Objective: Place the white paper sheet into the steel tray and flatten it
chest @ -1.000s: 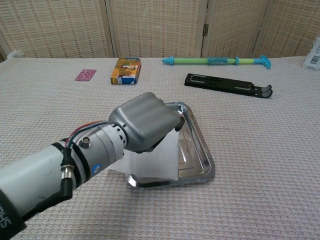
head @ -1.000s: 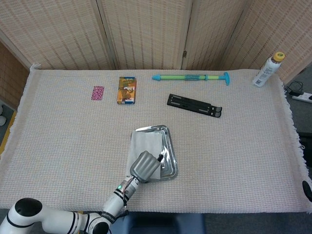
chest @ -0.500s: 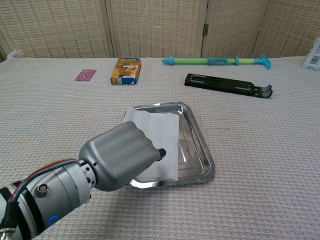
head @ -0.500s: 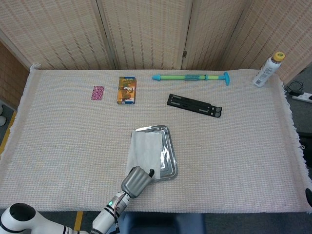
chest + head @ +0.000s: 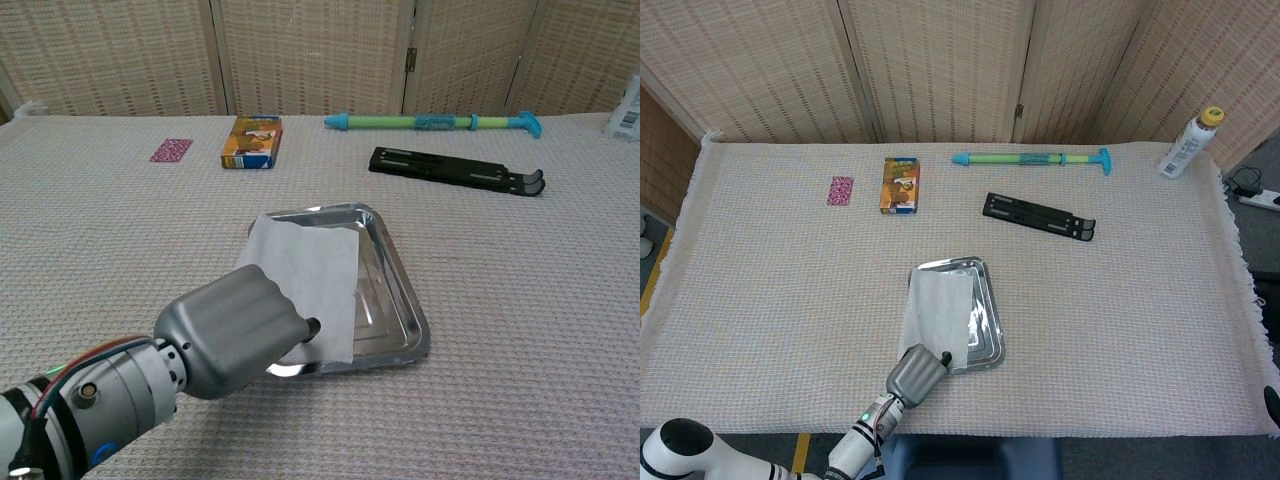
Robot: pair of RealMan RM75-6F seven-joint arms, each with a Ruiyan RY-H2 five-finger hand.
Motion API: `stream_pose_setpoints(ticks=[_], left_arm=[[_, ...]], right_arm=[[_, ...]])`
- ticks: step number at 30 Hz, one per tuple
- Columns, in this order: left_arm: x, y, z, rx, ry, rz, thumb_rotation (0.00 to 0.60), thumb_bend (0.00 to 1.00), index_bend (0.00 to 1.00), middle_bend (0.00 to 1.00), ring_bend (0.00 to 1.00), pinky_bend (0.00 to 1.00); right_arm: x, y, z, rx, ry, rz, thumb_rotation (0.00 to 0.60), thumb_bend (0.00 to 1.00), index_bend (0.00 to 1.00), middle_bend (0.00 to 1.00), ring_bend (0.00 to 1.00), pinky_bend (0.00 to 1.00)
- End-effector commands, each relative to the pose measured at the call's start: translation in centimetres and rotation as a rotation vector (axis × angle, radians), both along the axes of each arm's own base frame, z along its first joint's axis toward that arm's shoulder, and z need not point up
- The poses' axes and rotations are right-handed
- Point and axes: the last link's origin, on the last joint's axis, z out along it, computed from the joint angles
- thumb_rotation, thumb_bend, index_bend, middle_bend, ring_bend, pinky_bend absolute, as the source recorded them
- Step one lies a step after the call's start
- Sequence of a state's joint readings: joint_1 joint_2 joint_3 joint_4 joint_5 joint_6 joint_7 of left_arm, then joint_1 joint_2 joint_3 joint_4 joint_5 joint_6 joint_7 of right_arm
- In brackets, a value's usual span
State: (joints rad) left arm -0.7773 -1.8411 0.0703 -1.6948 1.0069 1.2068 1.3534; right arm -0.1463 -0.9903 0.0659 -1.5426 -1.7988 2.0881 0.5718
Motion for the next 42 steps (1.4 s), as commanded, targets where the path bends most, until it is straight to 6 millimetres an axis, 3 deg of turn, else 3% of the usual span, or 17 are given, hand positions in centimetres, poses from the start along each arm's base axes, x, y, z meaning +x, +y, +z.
stream_pose_setpoints(ticks=[1, 26, 42], left_arm=[[-0.1, 0.0, -0.1, -0.007, -0.002, 0.000, 0.600, 1.00, 0.30, 1.00, 1.00, 1.00], [2.3, 2.6, -3.2, -0.093, -0.154, -0.031, 0.600, 1.00, 0.27, 1.00, 1.00, 1.00], [3.4, 4.7, -1.1, -0.037, -0.240, -0.023, 0.600, 1.00, 0.25, 1.00, 1.00, 1.00]], right_arm=[[0.0, -0.1, 0.0, 0.001, 0.000, -0.001, 0.600, 0.40, 0.00, 0.00, 0.00, 0.00], [-0.4, -0.7, 0.2, -0.014, -0.009, -0.024, 0.600, 0.40, 0.00, 0.00, 0.00, 0.00], [-0.4, -1.0, -0.3, 0.002, 0.003, -0.031, 0.600, 0.40, 0.00, 0.00, 0.00, 0.00]])
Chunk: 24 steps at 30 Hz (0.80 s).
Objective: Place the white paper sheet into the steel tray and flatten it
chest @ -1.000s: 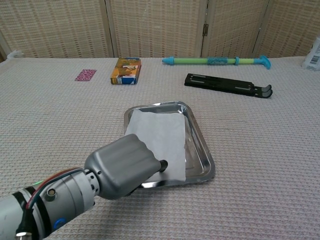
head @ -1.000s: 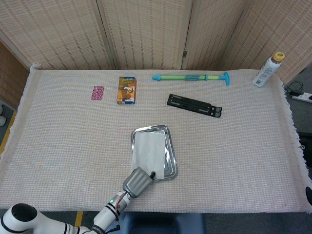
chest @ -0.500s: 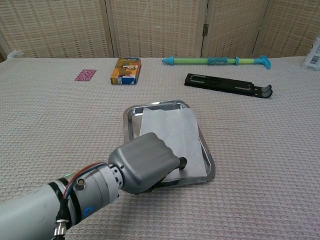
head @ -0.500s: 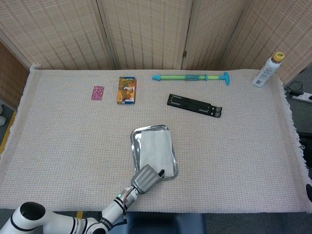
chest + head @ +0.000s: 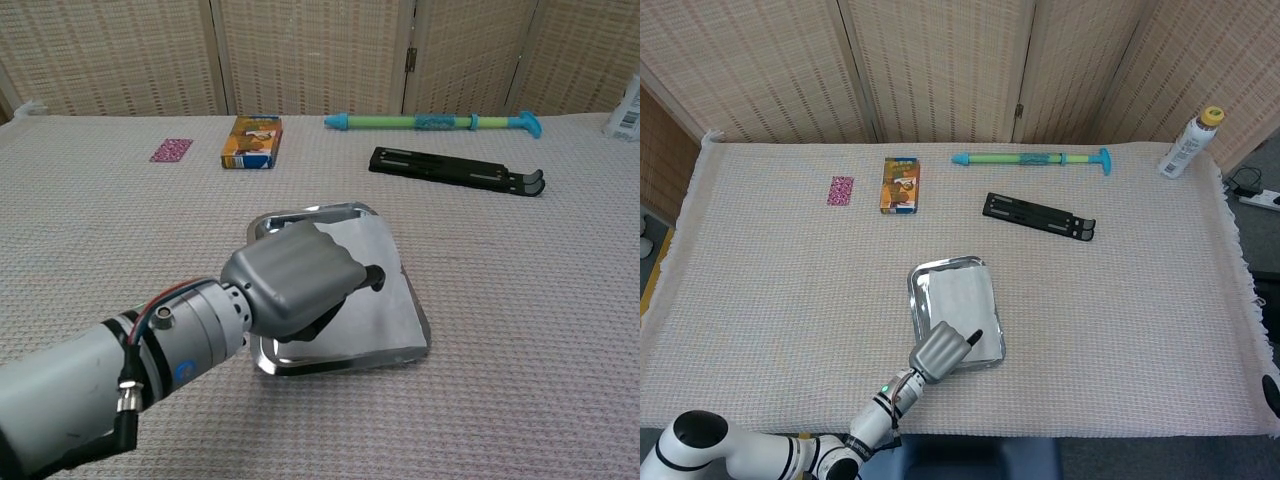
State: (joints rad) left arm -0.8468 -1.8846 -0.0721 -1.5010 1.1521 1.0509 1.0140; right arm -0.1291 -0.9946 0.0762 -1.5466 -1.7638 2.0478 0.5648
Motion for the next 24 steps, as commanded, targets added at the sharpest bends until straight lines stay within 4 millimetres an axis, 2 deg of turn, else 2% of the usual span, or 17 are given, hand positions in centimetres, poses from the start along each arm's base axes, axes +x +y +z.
stream_pose_setpoints(ticks=[1, 10, 19, 24], left_arm=[[0.0, 0.7, 0.1, 0.004, -0.006, 0.005, 0.600, 1.00, 0.25, 1.00, 1.00, 1.00], [0.2, 5.1, -1.0, -0.012, -0.038, 0.090, 0.600, 1.00, 0.22, 1.00, 1.00, 1.00], [0.0, 7.6, -2.0, 0.015, -0.024, 0.143, 0.600, 1.00, 0.21, 1.00, 1.00, 1.00], [-0.2, 8.2, -2.3, 0.035, 0.001, 0.161, 0.600, 1.00, 0.21, 1.00, 1.00, 1.00]], right_arm=[[0.0, 0.0, -0.1, 0.003, 0.001, -0.001, 0.600, 0.40, 0.00, 0.00, 0.00, 0.00], [-0.2, -0.7, -0.6, 0.031, 0.006, -0.019, 0.600, 0.40, 0.00, 0.00, 0.00, 0.00], [-0.4, -1.2, -0.8, 0.051, 0.007, -0.038, 0.600, 0.40, 0.00, 0.00, 0.00, 0.00], [-0.5, -1.4, -0.8, 0.050, 0.006, -0.043, 0.600, 0.40, 0.00, 0.00, 0.00, 0.00]])
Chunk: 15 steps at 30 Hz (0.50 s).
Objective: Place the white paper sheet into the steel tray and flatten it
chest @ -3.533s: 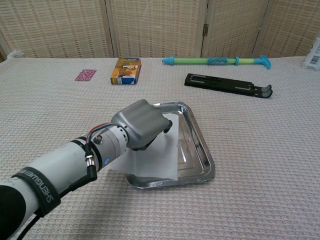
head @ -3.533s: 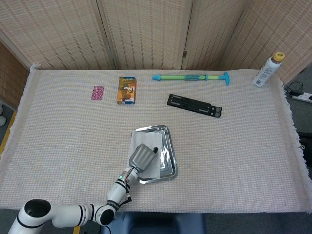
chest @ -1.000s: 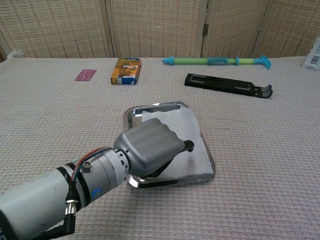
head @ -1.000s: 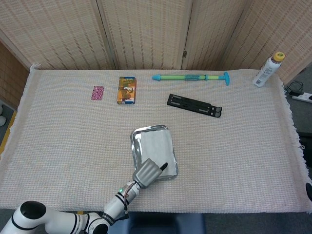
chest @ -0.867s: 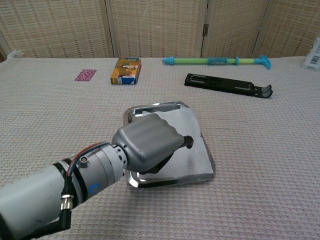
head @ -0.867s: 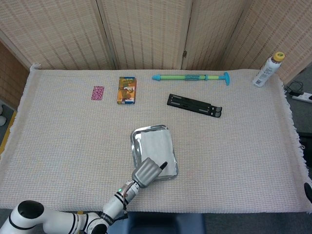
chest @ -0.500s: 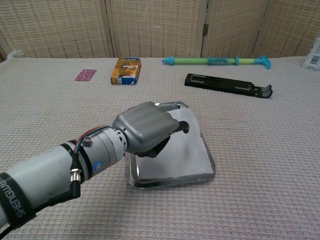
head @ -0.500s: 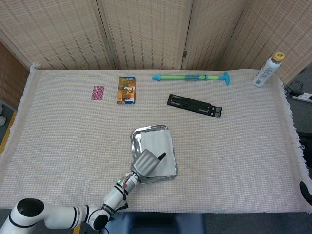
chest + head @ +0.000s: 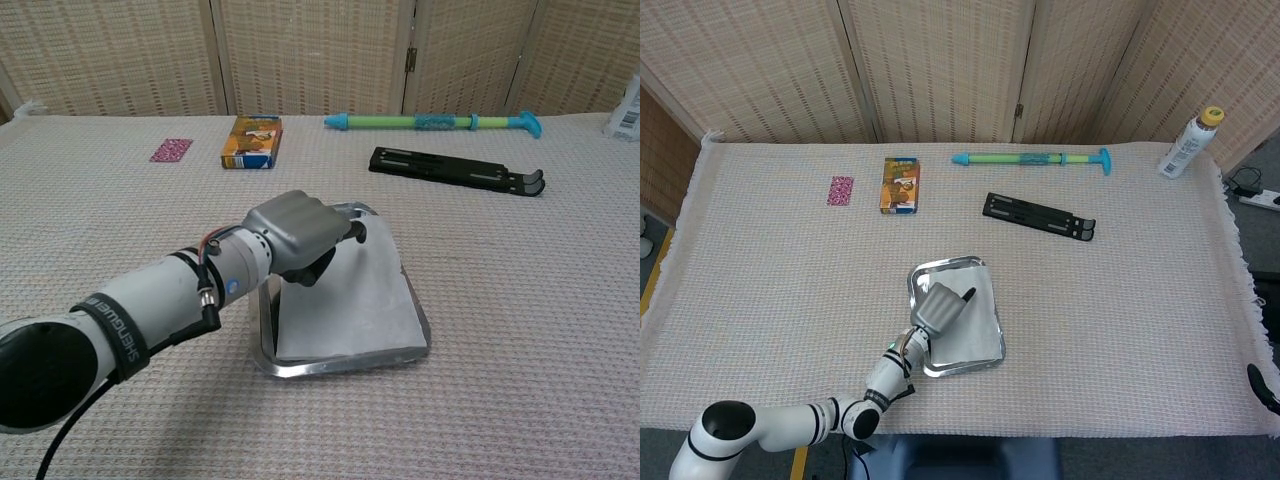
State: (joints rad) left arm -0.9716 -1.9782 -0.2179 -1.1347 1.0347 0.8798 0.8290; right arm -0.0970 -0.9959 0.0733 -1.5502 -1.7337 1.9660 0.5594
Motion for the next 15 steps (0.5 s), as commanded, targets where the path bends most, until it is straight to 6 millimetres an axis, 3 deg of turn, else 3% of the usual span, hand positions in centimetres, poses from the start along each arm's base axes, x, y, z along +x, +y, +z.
stream_pose_setpoints(ticks=[1, 15], left_arm=[[0.07, 0.26, -0.18, 0.005, 0.012, 0.007, 0.600, 1.00, 0.21, 1.00, 1.00, 1.00], [-0.78, 0.28, -0.61, 0.021, 0.105, 0.014, 0.600, 1.00, 0.29, 1.00, 1.00, 1.00]], right_arm=[[-0.02, -0.02, 0.01, -0.001, 0.000, -0.002, 0.600, 0.40, 0.00, 0.00, 0.00, 0.00], [-0.06, 0.18, 0.40, -0.027, -0.003, -0.011, 0.600, 0.40, 0.00, 0.00, 0.00, 0.00]])
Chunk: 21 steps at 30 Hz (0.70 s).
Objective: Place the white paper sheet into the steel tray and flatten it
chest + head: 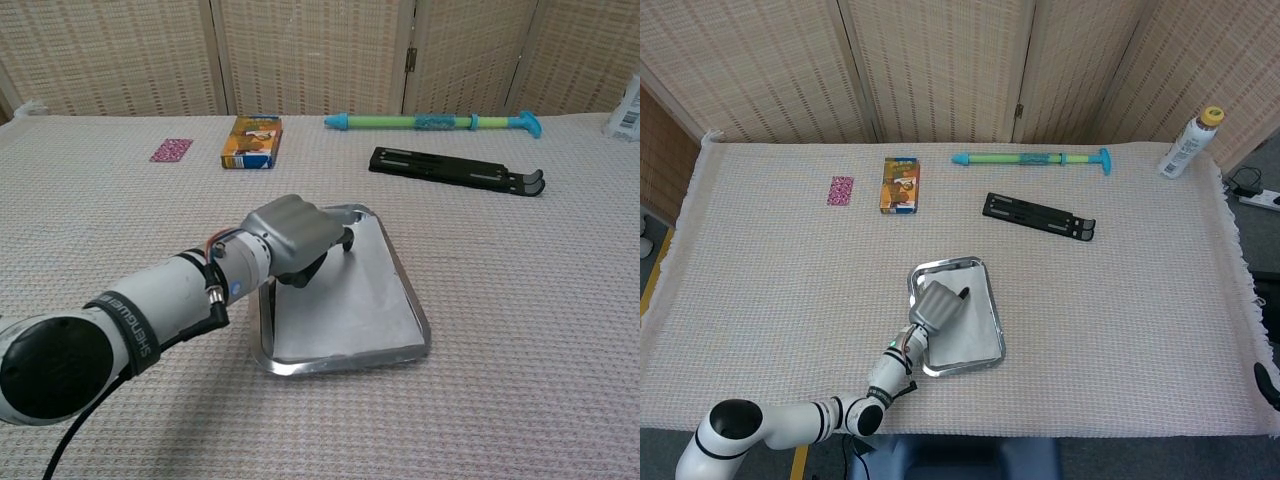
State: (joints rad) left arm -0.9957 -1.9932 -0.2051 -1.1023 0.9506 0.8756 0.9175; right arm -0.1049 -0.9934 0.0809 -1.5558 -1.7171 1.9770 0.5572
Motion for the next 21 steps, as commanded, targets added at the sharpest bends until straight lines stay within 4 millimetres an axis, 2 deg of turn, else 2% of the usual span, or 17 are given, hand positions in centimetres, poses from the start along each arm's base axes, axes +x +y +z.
stream_pose_setpoints(ticks=[1, 21], left_arm=[[-0.23, -0.25, -0.08, 0.003, 0.027, 0.000, 0.600, 1.00, 0.29, 1.00, 1.00, 1.00], [-0.03, -1.05, 0.84, 0.059, 0.093, 0.036, 0.600, 1.00, 0.32, 1.00, 1.00, 1.00]], right_arm=[[0.01, 0.05, 0.04, -0.002, -0.001, 0.001, 0.600, 0.40, 0.00, 0.00, 0.00, 0.00], [0.33, 0.66, 0.15, -0.002, -0.005, 0.027, 0.600, 0.40, 0.00, 0.00, 0.00, 0.00]])
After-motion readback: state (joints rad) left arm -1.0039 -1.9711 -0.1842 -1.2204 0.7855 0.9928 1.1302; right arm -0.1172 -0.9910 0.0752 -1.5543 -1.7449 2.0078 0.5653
